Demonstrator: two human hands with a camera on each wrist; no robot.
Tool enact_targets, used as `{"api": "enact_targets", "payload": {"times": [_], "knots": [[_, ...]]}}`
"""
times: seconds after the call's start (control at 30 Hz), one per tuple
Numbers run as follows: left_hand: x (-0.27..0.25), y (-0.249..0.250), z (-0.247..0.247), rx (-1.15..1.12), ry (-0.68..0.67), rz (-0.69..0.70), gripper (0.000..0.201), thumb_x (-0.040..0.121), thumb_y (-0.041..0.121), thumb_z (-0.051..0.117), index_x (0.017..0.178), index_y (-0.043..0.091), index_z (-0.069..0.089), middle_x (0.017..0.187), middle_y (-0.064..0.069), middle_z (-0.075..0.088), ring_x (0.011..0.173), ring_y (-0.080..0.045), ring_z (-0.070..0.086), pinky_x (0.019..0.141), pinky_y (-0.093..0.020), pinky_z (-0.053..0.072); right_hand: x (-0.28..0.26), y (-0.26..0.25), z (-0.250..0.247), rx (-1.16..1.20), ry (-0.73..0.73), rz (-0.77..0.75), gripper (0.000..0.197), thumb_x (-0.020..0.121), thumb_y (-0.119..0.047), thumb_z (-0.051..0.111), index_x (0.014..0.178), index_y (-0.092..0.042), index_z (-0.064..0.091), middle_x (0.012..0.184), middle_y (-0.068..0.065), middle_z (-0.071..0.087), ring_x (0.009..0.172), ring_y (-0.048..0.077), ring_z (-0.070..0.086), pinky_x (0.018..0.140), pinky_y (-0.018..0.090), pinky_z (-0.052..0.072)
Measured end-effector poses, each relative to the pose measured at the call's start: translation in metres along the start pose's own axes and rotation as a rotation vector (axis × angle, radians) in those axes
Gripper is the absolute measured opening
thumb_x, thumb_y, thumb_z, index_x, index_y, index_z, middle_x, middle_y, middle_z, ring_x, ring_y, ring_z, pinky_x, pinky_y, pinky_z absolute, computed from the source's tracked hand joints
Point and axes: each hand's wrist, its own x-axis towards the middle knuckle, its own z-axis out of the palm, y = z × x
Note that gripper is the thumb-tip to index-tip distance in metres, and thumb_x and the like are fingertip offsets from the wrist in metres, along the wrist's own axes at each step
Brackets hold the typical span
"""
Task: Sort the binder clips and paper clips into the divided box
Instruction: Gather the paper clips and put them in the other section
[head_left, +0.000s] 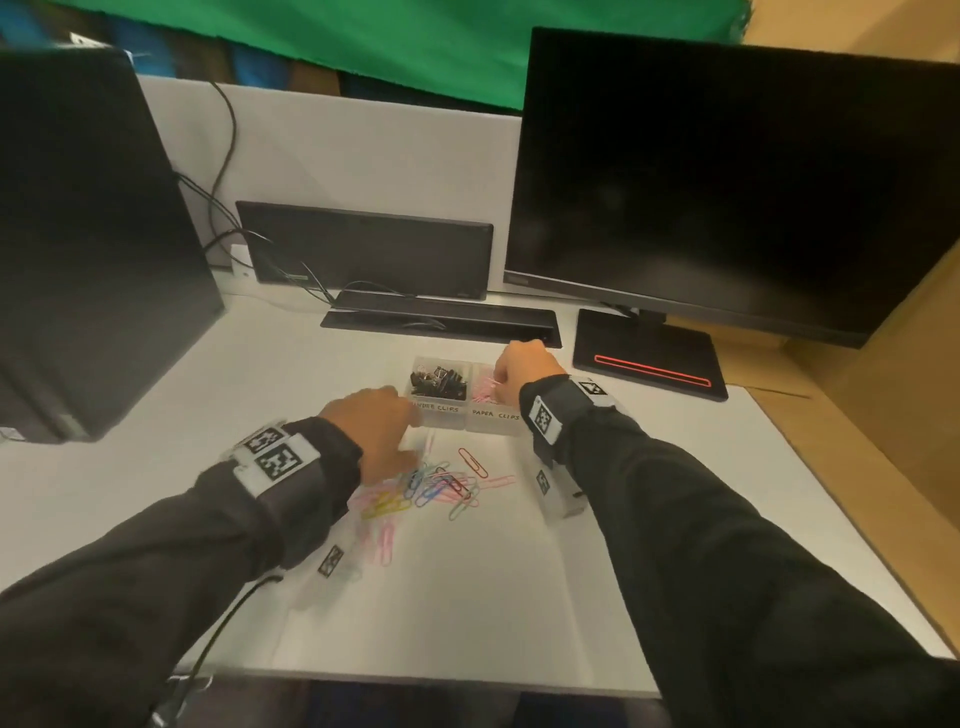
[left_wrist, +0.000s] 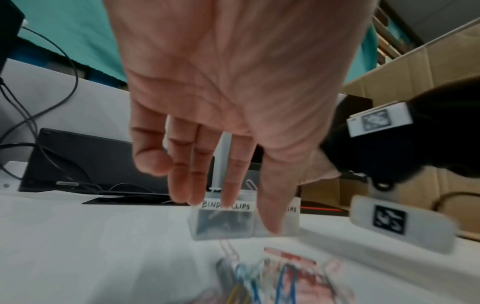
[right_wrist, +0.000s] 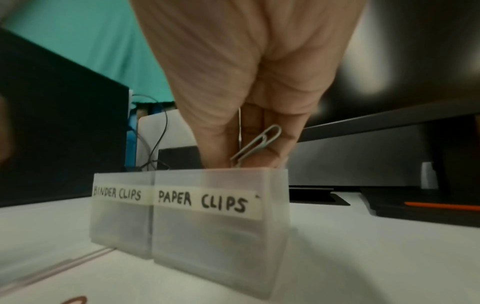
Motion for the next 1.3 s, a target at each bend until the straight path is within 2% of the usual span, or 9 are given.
{"api": "enact_targets", "payload": {"times": [0.2, 0.37, 0.5, 0.6, 0.7, 0.87, 1.03, 1.17, 1.3], "knots": [[-0.040, -0.028, 0.029, 0.039, -0.312, -0.012, 0.078, 0.069, 0.055, 0.072, 0.135, 0.030, 0.038, 0.123, 0.004, 0.045, 0.108, -0.021, 0.057, 0.085, -0.032, 0.047, -0.012, -0.003, -0.001, 0.019, 0.019, -0.031, 0.036, 0.094, -0.030, 0.055, 0.120, -0.007, 0.065, 0.118, 0.014, 0.066, 0.102, 0.029, 0.064, 0.086, 0.031, 0.050], [-0.038, -0.036, 0.044, -0.002, -0.359, 0.006, 0.093, 0.065, 0.047, 0.079, 0.141, 0.028, 0.029, 0.124, 0.001, 0.041, 0.111, -0.024, 0.053, 0.093, -0.037, 0.048, -0.065, -0.002, 0.011, -0.007, -0.041, -0.184, 0.044, 0.088, -0.029, 0.064, 0.130, -0.019, 0.057, 0.129, 0.007, 0.058, 0.115, 0.026, 0.057, 0.099, 0.037, 0.048], [-0.023, -0.031, 0.043, -0.106, -0.280, -0.003, 0.079, 0.066, 0.036, 0.083, 0.133, 0.021, 0.043, 0.122, -0.003, 0.055, 0.108, -0.024, 0.058, 0.085, -0.030, 0.047, -0.077, -0.002, 0.041, -0.219, -0.285, -0.092, 0.036, 0.091, -0.018, 0.056, 0.126, -0.009, 0.053, 0.121, 0.013, 0.051, 0.121, 0.031, 0.052, 0.091, 0.033, 0.043], [-0.007, -0.028, 0.044, -0.261, -0.233, -0.036, 0.056, 0.064, 0.027, 0.086, 0.110, 0.019, 0.055, 0.104, -0.005, 0.064, 0.077, -0.022, 0.068, 0.065, -0.027, 0.053, -0.074, -0.011, 0.050, -0.288, -0.320, -0.124, 0.036, 0.091, -0.015, 0.056, 0.126, -0.007, 0.053, 0.130, 0.016, 0.046, 0.117, 0.035, 0.053, 0.092, 0.037, 0.045], [0.003, -0.024, 0.045, -0.442, -0.187, -0.063, 0.032, 0.069, 0.021, 0.084, 0.088, 0.018, 0.059, 0.091, -0.007, 0.070, 0.056, -0.017, 0.067, 0.064, -0.028, 0.058, -0.075, -0.028, 0.052, -0.278, -0.298, -0.174, 0.015, 0.087, -0.012, 0.059, 0.099, -0.005, 0.061, 0.104, 0.013, 0.053, 0.091, 0.029, 0.057, 0.069, 0.026, 0.046], [0.006, -0.022, 0.047, -0.409, -0.080, -0.033, 0.033, 0.070, 0.032, 0.082, 0.094, 0.019, 0.062, 0.087, -0.003, 0.073, 0.058, -0.015, 0.065, 0.071, -0.029, 0.056, -0.078, -0.027, 0.046, -0.186, -0.251, -0.174, 0.031, 0.088, -0.034, 0.061, 0.096, -0.004, 0.065, 0.105, 0.013, 0.061, 0.093, 0.028, 0.060, 0.068, 0.027, 0.046], [-0.007, -0.029, 0.043, -0.152, -0.081, 0.062, 0.081, 0.060, 0.059, 0.078, 0.128, 0.028, 0.045, 0.121, 0.000, 0.046, 0.103, -0.023, 0.056, 0.087, -0.032, 0.047, -0.087, -0.028, 0.051, -0.252, -0.350, -0.183, 0.071, 0.071, -0.060, 0.070, 0.121, -0.014, 0.050, 0.112, 0.005, 0.046, 0.107, 0.025, 0.051, 0.081, 0.032, 0.040], [0.001, -0.019, 0.050, -0.137, -0.131, 0.118, 0.078, 0.064, 0.049, 0.079, 0.127, 0.018, 0.046, 0.120, -0.004, 0.049, 0.099, -0.024, 0.056, 0.085, -0.032, 0.048, -0.082, -0.045, 0.061, -0.234, -0.290, -0.255, 0.058, 0.074, -0.043, 0.075, 0.118, -0.010, 0.059, 0.110, 0.007, 0.052, 0.104, 0.026, 0.055, 0.078, 0.030, 0.042], [0.013, -0.012, 0.044, -0.169, -0.082, 0.096, 0.042, 0.073, 0.034, 0.076, 0.107, 0.012, 0.067, 0.100, -0.008, 0.066, 0.088, -0.026, 0.061, 0.072, -0.030, 0.047, -0.076, -0.052, 0.058, -0.153, -0.205, -0.253, 0.031, 0.078, -0.016, 0.071, 0.108, -0.008, 0.069, 0.107, 0.015, 0.065, 0.089, 0.030, 0.064, 0.070, 0.029, 0.049]]}}
